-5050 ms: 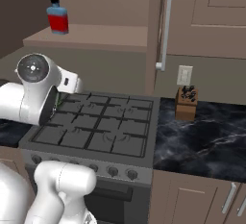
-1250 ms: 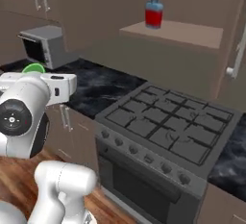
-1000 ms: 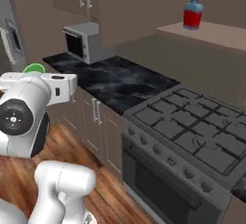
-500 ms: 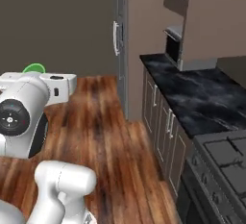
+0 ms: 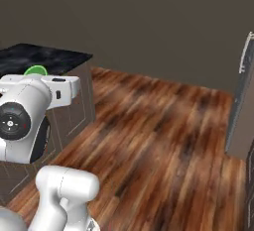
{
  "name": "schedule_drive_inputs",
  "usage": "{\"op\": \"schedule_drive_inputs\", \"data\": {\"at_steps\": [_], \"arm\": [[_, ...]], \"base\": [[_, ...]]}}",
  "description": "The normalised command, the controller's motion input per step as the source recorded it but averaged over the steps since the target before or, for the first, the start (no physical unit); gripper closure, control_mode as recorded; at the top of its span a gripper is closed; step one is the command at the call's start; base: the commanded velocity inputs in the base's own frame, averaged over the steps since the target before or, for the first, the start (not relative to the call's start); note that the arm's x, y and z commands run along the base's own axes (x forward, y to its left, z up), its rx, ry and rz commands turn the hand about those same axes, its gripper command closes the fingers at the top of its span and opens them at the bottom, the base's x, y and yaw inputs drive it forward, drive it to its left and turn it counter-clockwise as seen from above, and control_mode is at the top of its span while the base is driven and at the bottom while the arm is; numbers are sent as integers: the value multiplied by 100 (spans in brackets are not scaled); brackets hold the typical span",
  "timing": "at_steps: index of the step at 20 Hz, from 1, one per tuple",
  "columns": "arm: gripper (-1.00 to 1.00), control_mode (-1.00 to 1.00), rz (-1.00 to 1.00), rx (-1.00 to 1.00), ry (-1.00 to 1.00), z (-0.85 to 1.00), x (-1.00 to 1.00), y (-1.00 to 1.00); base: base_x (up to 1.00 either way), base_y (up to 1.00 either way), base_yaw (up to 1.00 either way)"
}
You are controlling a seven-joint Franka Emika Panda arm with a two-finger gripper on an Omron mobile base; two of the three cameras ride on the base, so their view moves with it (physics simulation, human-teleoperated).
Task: Open the cabinet directly in front. Then move the liquor and the cup to the dining counter with the jar on it.
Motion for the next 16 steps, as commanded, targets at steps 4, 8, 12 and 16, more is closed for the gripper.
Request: {"op": "schedule_drive_inputs", "data": {"at_steps": [4,8,12,16], "arm": [[100,100,0,0,0,0,0,0],[100,100,0,0,0,0,0,0],[100,100,0,0,0,0,0,0],[100,100,0,0,0,0,0,0]], "base": [[0,11,92],[0,13,92],[0,11,92],[0,1,89]]}}
